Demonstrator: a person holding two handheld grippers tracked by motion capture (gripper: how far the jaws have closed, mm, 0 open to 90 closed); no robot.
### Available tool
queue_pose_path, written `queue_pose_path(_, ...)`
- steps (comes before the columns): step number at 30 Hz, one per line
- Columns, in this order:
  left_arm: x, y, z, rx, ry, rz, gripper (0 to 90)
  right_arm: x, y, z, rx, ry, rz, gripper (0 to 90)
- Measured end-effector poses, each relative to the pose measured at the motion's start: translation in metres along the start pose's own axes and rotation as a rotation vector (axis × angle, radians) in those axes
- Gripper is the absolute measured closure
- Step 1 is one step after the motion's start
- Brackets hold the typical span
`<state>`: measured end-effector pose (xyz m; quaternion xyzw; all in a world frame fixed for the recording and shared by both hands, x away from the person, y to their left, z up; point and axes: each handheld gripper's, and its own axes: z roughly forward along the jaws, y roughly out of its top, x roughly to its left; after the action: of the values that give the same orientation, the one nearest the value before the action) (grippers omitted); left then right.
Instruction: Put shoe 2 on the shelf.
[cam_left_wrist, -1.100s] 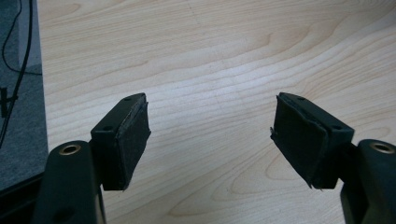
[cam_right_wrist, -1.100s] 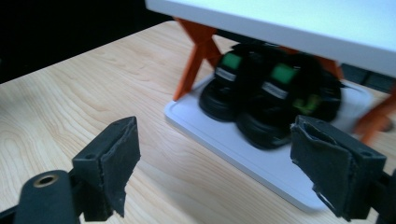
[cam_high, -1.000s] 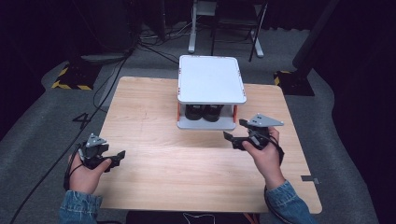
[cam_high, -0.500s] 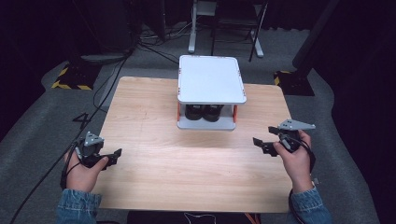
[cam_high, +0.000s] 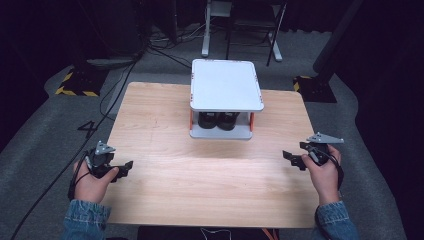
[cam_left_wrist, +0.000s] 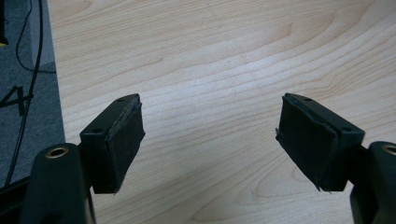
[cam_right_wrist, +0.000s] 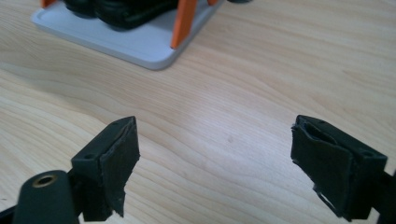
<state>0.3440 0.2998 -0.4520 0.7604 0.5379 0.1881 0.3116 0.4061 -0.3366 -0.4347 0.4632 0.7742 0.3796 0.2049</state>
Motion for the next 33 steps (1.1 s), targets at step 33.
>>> queue_pose_path(33, 0.010, -0.019, 0.038, 0.061, 0.040, -0.020, 19.9, -0.025, -0.049, 0.050, 0.090, -0.158, 0.087, 2.8)
